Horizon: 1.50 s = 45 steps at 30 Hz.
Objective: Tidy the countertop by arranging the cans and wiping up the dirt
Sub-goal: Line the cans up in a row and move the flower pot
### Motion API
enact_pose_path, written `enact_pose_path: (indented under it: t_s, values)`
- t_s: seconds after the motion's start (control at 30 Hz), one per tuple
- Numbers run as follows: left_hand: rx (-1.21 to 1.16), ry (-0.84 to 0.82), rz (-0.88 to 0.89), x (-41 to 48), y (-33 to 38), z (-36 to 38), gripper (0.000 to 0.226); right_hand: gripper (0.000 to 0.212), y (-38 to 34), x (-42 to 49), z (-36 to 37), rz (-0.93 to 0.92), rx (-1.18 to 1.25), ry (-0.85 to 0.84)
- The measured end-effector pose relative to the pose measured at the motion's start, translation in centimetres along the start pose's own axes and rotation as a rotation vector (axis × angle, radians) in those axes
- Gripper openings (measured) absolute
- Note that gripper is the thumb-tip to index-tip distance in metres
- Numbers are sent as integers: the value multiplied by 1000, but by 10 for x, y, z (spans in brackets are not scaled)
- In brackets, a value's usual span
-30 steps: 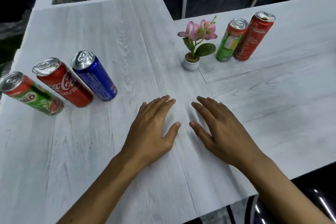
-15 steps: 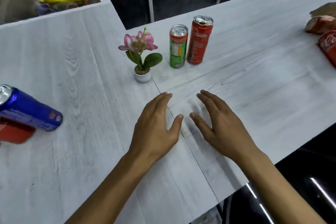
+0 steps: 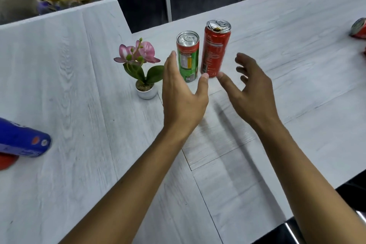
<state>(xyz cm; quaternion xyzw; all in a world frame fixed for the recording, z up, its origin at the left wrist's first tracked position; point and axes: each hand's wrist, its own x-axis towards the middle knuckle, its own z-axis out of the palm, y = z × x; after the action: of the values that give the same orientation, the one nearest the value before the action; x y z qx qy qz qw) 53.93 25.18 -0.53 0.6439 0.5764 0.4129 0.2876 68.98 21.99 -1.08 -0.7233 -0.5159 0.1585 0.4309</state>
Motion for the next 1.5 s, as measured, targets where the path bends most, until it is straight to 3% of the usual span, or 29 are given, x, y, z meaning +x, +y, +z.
enact_pose_path:
  t_s: [0.4, 0.7, 0.93, 1.5]
  values:
    - [-64, 28, -157, 39, -6, 42, 86, 89, 24, 55, 30, 9, 17, -83]
    - [-99, 149, -209, 48, -16, 55, 64, 77, 29, 72, 42, -30, 81, -106]
    - [-105, 176, -171, 46, -18, 54, 60, 71, 30, 73, 42, -20, 78, -97]
    - [-140, 65, -47, -10, -22, 9, 55, 71, 25, -3, 14, 23, 86, -32]
